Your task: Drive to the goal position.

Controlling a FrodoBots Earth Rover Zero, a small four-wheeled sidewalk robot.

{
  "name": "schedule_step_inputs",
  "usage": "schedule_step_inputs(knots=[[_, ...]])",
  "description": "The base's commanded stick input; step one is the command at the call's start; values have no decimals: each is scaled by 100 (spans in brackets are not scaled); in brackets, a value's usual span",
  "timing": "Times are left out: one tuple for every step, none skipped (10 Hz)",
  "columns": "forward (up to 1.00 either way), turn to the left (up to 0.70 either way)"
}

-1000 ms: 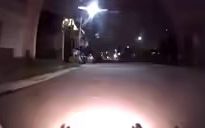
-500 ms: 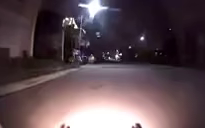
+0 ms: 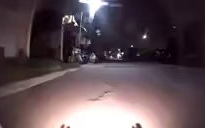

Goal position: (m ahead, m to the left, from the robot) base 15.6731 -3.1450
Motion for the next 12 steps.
schedule_step_inputs(knots=[[100, -28], [100, -40], [100, -40], [100, -40], [100, -40], [100, -40], [100, -40], [100, -40], [100, -40], [100, -40], [100, -40], [100, -40]])
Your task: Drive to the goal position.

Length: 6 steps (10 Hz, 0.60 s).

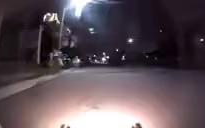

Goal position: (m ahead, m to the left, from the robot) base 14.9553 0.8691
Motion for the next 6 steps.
schedule_step_inputs(knots=[[100, -40], [100, -39], [100, -14], [100, 0], [100, 0], [100, 0]])
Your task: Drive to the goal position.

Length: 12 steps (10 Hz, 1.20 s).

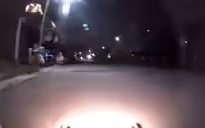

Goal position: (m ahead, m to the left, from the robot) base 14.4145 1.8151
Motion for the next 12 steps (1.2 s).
schedule_step_inputs(knots=[[100, 0], [100, 0], [100, 0], [100, 0], [100, 0], [100, 0], [100, 3], [100, 9], [100, 14], [100, 29], [100, 32], [100, 19]])
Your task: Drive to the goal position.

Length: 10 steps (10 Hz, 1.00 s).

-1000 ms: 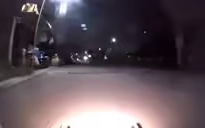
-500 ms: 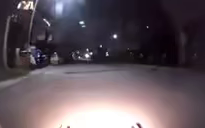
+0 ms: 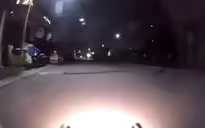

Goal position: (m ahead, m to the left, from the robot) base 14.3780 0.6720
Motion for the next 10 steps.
schedule_step_inputs(knots=[[100, 5], [100, 0], [100, 0], [100, 0], [100, 0], [100, 0], [100, 0], [100, 0], [100, 0], [100, 0]])
